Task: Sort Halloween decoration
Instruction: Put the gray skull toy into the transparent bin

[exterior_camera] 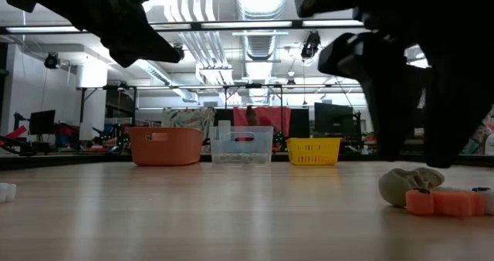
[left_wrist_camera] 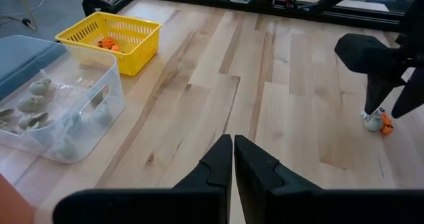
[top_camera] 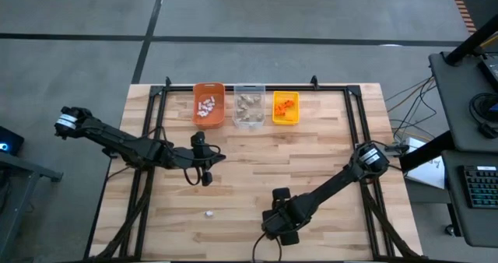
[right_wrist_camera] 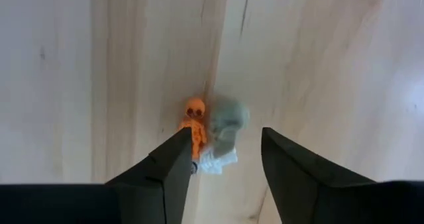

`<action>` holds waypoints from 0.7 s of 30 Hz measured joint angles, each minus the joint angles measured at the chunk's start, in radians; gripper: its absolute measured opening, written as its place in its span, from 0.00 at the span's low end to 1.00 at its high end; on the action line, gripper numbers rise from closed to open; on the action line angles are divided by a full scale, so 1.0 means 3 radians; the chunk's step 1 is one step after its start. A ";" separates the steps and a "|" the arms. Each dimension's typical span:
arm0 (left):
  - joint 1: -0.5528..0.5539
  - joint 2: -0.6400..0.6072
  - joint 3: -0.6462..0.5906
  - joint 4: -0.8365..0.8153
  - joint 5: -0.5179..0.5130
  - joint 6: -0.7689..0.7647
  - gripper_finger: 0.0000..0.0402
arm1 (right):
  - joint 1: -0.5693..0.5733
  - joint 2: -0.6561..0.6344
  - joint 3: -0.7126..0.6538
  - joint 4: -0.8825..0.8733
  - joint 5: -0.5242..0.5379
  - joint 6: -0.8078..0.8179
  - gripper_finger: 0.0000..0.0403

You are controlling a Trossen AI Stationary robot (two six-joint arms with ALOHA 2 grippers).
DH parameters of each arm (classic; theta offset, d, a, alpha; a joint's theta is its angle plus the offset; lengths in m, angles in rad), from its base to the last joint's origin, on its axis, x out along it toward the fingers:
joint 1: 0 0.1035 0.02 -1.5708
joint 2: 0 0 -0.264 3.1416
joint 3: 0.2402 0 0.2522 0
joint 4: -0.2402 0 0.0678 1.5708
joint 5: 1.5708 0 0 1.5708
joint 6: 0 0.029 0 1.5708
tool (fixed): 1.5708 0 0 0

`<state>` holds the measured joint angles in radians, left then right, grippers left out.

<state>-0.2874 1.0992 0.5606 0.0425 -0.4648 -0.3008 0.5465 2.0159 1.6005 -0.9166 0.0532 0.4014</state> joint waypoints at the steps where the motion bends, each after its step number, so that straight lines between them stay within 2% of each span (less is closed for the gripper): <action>1: 0.0000 0.0000 0.0000 -0.0001 0.0000 0.0000 0.00 | -0.0010 0.0001 0.0000 0.0038 -0.0001 -0.0016 0.42; 21: 0.0000 0.0000 0.0000 0.0009 0.0001 -0.0001 0.00 | -0.0063 0.0102 -0.0005 0.0119 -0.0029 -0.0193 0.37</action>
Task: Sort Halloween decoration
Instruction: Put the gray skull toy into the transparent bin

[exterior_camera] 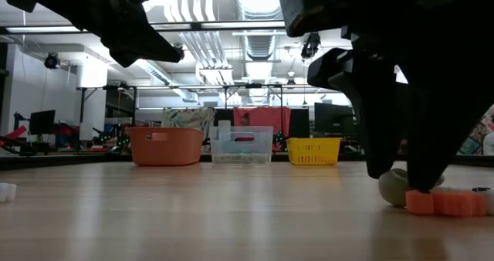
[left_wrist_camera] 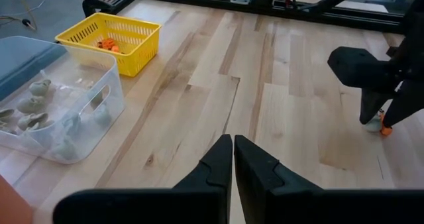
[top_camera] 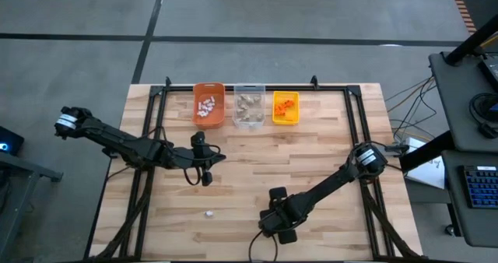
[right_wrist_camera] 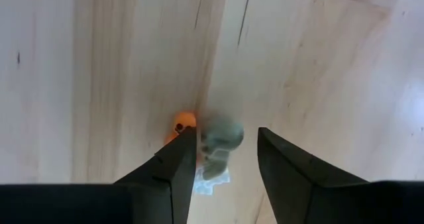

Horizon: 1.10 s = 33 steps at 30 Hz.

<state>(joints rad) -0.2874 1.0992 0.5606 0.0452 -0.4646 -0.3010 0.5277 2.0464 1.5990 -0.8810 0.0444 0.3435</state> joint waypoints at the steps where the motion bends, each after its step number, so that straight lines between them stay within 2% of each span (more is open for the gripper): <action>1: 0.0000 0.0001 0.0000 0.0001 0.0000 0.0000 0.00 | -0.0003 0.0000 -0.0002 0.0002 -0.0001 -0.0007 0.37; 13: 0.0000 0.0001 0.0000 0.0049 0.0000 0.0000 0.00 | -0.0067 0.0003 -0.0133 0.0131 -0.0002 -0.0204 0.34; 25: -0.0001 0.0001 0.0000 0.0050 0.0002 0.0000 0.00 | -0.0132 -0.0001 -0.0174 0.0205 -0.0040 -0.0397 0.18; 33: 0.0000 0.0001 0.0000 0.0050 0.0002 0.0000 0.00 | -0.0159 -0.0029 -0.0173 0.0148 -0.0062 -0.0478 0.14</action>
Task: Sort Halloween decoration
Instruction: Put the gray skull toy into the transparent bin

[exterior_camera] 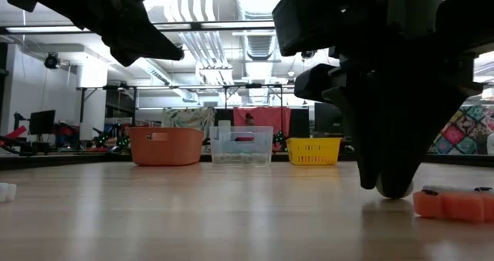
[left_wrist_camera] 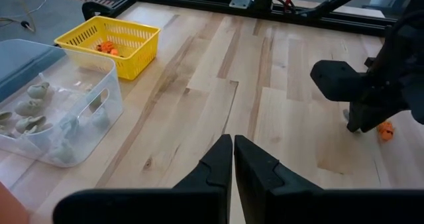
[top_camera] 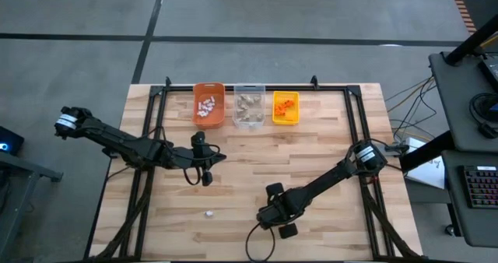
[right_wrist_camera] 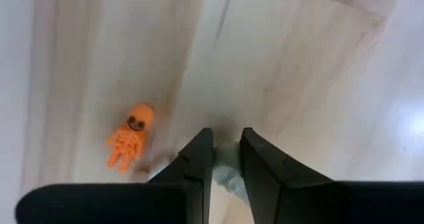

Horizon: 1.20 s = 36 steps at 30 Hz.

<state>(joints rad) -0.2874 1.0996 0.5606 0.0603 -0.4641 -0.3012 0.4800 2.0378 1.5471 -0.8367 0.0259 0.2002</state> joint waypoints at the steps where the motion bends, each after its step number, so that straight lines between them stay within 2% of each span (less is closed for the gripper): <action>1: 0.0000 0.0000 0.0000 0.0001 0.0000 0.0000 0.00 | -0.0011 -0.0005 0.0005 -0.0028 -0.0001 -0.0008 0.14; 10: -0.0001 0.0000 0.0000 0.0030 0.0000 0.0000 0.00 | -0.0199 -0.0033 0.0151 -0.0298 0.0003 -0.0118 0.14; 20: -0.0028 -0.0061 0.0000 0.0021 0.0011 0.0000 0.00 | -0.0603 -0.0185 0.0400 -0.0366 0.0010 -0.0330 0.05; 30: -0.0162 -0.0487 0.0000 -0.0062 0.0013 0.0001 0.00 | -0.1135 -0.0271 0.0767 -0.0410 -0.0021 -0.0913 0.02; 36: -0.0248 -0.0669 0.0000 -0.0300 0.0009 0.0000 0.00 | -0.1323 -0.0271 0.0748 -0.0399 -0.0174 -0.1104 0.02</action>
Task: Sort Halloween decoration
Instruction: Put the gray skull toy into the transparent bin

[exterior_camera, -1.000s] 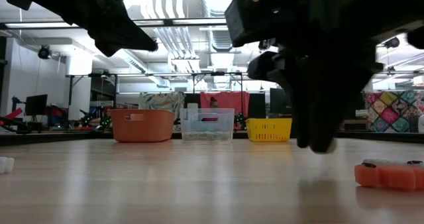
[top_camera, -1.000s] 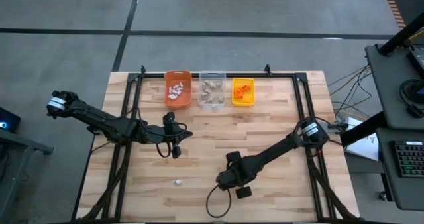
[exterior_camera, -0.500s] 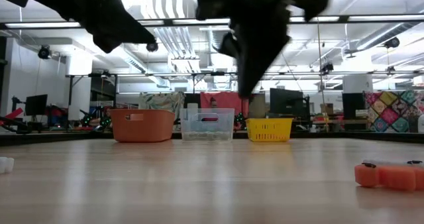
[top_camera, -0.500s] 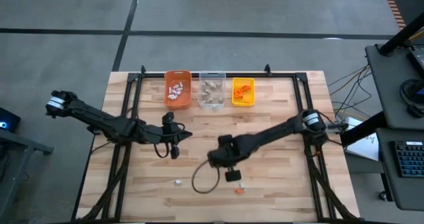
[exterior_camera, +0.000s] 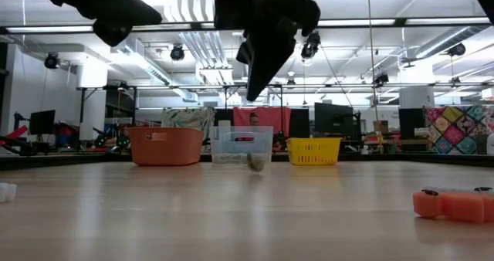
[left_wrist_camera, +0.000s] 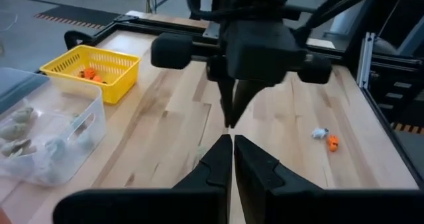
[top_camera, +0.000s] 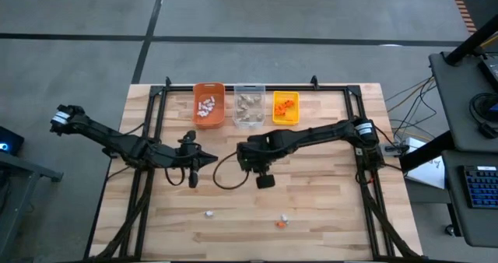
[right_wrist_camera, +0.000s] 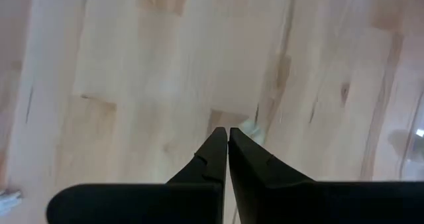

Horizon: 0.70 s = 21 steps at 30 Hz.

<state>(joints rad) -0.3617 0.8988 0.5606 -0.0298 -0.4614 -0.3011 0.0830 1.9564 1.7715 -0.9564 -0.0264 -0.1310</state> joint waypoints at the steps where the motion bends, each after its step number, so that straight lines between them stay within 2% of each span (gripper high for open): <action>1: -0.0010 0.0001 0.0000 -0.0002 0.0000 0.0000 0.00 | -0.0012 0.0000 -0.0015 -0.0001 0.0000 0.0015 0.02; 8: -0.0023 0.0122 0.0000 -0.0009 -0.0032 0.0001 0.00 | -0.0125 0.0025 -0.0110 0.0221 0.0005 0.0822 0.02; 11: -0.0023 0.0211 0.0000 -0.0013 -0.0036 -0.0001 0.00 | -0.0139 0.0032 -0.0224 0.0529 0.0009 0.0812 0.04; 15: -0.0027 0.0281 0.0000 -0.0011 -0.0073 -0.0039 0.00 | -0.0183 0.0032 -0.0357 0.0926 0.0018 0.0808 0.11; 21: -0.0026 0.0282 0.0000 -0.0008 -0.0092 0.0018 0.00 | -0.0240 0.0036 -0.0545 0.1278 0.0842 0.0663 0.28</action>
<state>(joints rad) -0.3695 0.9835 0.5606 -0.0322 -0.4889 -0.2956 0.0109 1.9673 1.6079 -0.5728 0.2262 0.0679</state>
